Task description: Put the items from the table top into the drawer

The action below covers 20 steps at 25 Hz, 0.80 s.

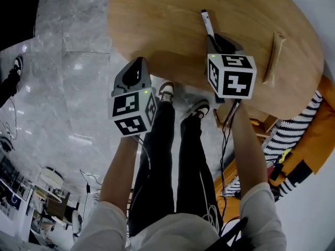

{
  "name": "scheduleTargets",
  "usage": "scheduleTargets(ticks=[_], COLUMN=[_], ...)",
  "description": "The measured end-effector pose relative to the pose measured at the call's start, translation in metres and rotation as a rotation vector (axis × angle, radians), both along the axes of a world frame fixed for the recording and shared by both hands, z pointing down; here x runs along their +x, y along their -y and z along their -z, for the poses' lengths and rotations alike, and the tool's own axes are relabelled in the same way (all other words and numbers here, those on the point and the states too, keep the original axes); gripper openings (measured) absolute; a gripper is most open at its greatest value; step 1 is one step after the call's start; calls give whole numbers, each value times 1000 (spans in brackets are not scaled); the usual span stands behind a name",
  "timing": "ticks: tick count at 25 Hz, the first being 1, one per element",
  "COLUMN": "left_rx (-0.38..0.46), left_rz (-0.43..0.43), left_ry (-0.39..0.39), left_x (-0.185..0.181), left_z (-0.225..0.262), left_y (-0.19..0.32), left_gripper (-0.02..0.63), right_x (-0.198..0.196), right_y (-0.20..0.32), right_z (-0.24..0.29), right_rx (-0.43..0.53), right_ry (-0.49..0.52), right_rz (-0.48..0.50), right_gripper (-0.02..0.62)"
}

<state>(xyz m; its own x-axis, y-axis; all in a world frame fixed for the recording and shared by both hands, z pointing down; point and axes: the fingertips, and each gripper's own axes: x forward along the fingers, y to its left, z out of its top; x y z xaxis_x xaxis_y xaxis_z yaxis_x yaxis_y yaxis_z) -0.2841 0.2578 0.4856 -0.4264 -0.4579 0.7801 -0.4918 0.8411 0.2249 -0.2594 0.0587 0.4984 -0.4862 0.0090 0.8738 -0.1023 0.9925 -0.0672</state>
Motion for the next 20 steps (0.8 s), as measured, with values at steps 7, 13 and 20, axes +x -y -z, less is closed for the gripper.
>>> scheduleTargets(ticks=[7,13,20], left_rx=[9,9,23], left_rz=[-29,-75,-141], left_ry=[6,7,-9], left_x=[23,52,95], left_z=[9,12,9], left_y=[15,30,56], left_gripper=[11,11,11], right_x=[32,71,135], right_y=[14,24,36], right_z=[12,20,20], right_rx=[1,-12,-22], right_ry=[8,15,-9], right_rz=[-30,-73,-125], right_gripper=[58,58,58])
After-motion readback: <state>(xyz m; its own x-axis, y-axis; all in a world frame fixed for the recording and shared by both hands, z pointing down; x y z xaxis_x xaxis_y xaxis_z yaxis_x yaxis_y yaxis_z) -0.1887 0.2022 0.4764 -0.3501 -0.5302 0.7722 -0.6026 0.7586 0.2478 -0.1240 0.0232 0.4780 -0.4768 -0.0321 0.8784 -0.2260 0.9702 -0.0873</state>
